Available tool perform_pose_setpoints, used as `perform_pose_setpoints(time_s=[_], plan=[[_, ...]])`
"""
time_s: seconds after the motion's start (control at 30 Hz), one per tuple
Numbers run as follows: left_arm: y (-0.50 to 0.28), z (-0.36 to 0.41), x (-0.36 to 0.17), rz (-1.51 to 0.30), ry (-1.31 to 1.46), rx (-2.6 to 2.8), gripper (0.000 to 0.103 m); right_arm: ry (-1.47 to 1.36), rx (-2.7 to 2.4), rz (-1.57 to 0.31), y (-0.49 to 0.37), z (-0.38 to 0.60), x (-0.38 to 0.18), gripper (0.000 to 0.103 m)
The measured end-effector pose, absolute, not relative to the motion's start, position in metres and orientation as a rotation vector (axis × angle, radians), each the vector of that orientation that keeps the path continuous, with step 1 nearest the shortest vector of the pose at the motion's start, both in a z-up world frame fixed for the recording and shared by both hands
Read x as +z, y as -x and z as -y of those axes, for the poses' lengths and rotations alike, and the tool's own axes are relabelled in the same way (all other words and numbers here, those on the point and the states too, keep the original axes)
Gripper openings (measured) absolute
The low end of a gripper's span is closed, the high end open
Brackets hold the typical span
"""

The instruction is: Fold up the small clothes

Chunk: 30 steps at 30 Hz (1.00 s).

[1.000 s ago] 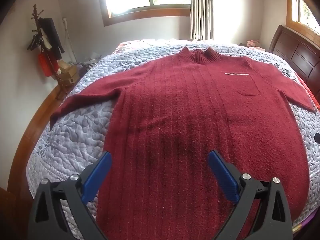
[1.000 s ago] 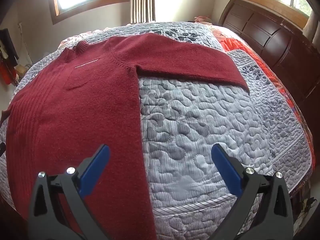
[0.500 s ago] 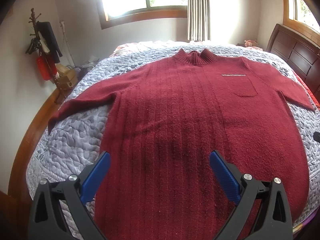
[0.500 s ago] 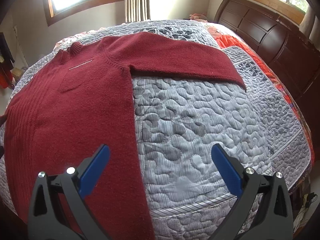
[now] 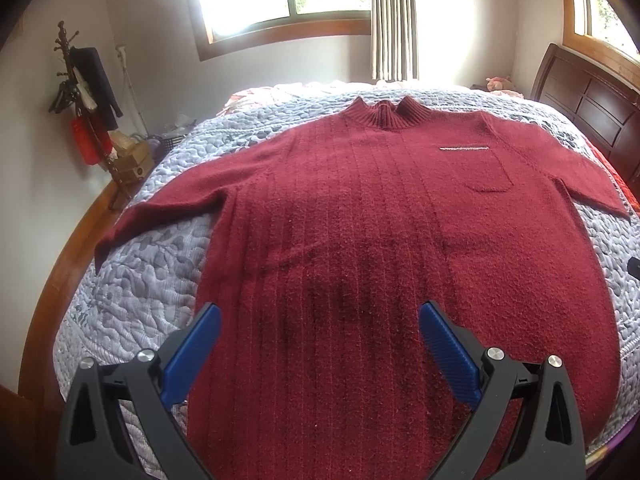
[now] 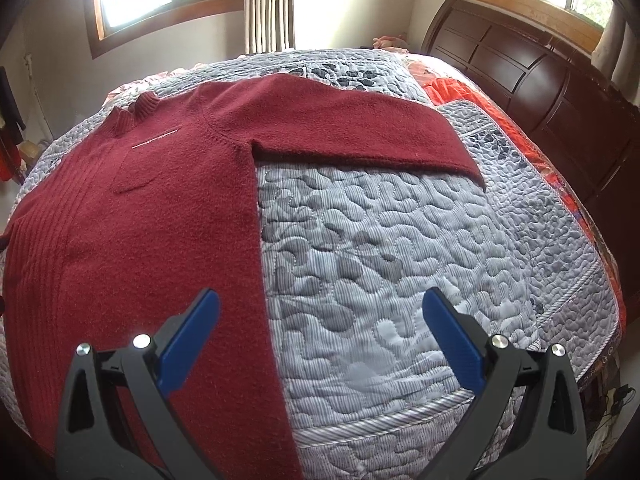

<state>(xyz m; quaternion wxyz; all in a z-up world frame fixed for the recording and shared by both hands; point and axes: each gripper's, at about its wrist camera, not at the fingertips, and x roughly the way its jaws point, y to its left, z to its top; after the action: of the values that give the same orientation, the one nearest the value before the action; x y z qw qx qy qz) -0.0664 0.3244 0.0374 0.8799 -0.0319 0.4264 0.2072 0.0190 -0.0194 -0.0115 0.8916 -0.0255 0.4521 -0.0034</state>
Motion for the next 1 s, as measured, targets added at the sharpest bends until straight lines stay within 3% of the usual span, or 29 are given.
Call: perform_pose_setpoints(time_s=[1.0], plan=[[0.061, -0.326, 0.033, -0.897, 0.058, 0.422, 0.099, 0.073, 0.008, -1.062, -0.031, 0.014, -0.034, 0.101]])
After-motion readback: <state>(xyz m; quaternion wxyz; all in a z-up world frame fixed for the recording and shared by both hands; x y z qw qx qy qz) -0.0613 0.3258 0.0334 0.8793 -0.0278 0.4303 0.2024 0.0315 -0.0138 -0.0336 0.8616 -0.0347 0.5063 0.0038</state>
